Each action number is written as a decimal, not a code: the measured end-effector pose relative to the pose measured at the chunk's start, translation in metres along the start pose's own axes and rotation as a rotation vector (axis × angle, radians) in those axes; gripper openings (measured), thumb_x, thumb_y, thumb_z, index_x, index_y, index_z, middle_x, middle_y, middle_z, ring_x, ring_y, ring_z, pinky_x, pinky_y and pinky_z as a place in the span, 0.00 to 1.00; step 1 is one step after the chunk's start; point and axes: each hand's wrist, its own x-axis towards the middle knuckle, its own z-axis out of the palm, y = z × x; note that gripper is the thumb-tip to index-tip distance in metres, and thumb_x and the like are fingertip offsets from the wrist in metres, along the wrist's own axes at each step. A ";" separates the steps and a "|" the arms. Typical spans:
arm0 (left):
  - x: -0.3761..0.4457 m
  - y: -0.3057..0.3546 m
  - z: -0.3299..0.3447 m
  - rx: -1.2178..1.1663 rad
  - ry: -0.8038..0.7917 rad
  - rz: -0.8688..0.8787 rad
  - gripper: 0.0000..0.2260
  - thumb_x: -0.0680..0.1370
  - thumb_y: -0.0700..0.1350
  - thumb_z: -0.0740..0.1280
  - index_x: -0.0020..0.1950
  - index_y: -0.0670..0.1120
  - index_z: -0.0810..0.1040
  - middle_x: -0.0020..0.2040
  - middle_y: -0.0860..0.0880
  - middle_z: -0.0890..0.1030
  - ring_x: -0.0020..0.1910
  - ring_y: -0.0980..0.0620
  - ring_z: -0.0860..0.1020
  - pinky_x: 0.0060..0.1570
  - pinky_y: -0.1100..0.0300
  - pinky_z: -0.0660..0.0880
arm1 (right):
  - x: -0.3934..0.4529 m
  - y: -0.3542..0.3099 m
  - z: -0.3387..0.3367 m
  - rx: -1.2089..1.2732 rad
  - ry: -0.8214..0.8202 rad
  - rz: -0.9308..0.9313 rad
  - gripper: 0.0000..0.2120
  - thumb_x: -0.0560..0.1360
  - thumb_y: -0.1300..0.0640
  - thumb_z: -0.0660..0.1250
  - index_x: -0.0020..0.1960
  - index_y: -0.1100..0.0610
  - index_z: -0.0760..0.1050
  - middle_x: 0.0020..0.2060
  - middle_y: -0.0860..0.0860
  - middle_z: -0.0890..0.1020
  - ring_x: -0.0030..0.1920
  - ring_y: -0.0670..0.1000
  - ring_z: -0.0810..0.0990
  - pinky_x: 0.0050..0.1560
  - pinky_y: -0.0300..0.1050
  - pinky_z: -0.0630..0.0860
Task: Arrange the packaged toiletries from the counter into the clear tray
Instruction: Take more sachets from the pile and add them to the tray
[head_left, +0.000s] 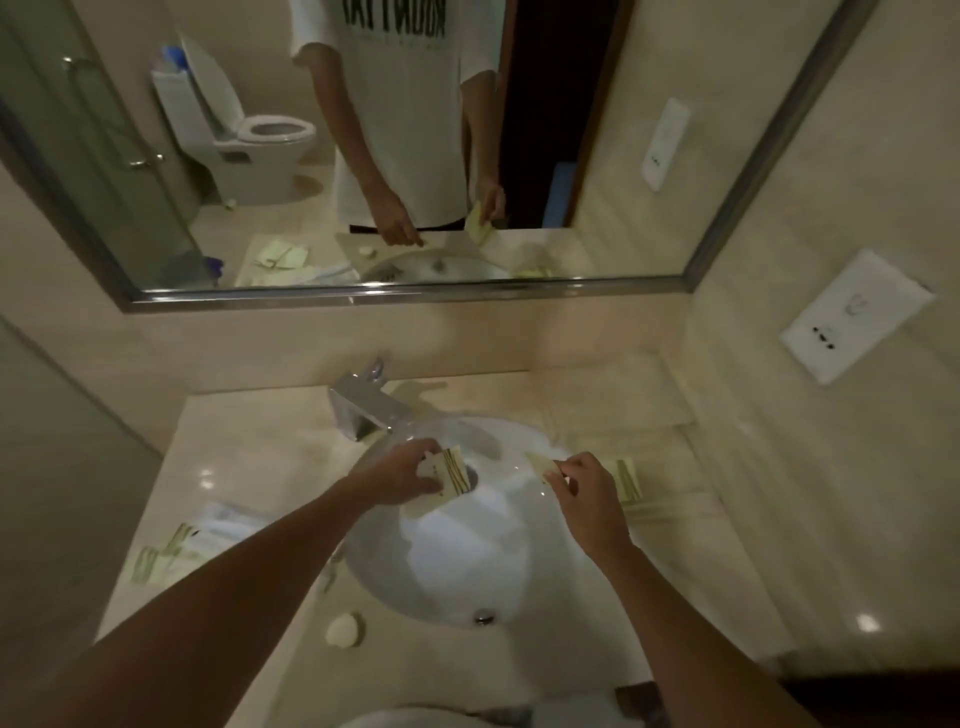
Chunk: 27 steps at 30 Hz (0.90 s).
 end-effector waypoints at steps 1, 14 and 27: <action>0.009 0.016 0.005 0.003 -0.007 0.006 0.17 0.72 0.45 0.72 0.59 0.46 0.74 0.53 0.50 0.76 0.51 0.51 0.75 0.45 0.61 0.71 | 0.003 0.012 -0.010 -0.020 0.023 0.014 0.08 0.77 0.56 0.65 0.49 0.60 0.81 0.43 0.51 0.74 0.37 0.49 0.73 0.42 0.40 0.68; 0.104 0.135 0.066 -0.041 -0.027 0.065 0.05 0.76 0.44 0.67 0.50 0.45 0.76 0.49 0.44 0.79 0.41 0.51 0.77 0.32 0.66 0.69 | 0.040 0.128 -0.109 -0.109 0.111 0.130 0.04 0.74 0.59 0.68 0.45 0.58 0.81 0.41 0.52 0.78 0.36 0.53 0.77 0.39 0.46 0.73; 0.162 0.166 0.072 -0.086 -0.063 0.024 0.05 0.77 0.45 0.66 0.51 0.46 0.76 0.52 0.46 0.79 0.46 0.49 0.79 0.39 0.64 0.74 | 0.080 0.195 -0.101 -0.291 -0.106 0.124 0.02 0.74 0.56 0.67 0.43 0.52 0.78 0.44 0.48 0.78 0.39 0.51 0.79 0.37 0.43 0.73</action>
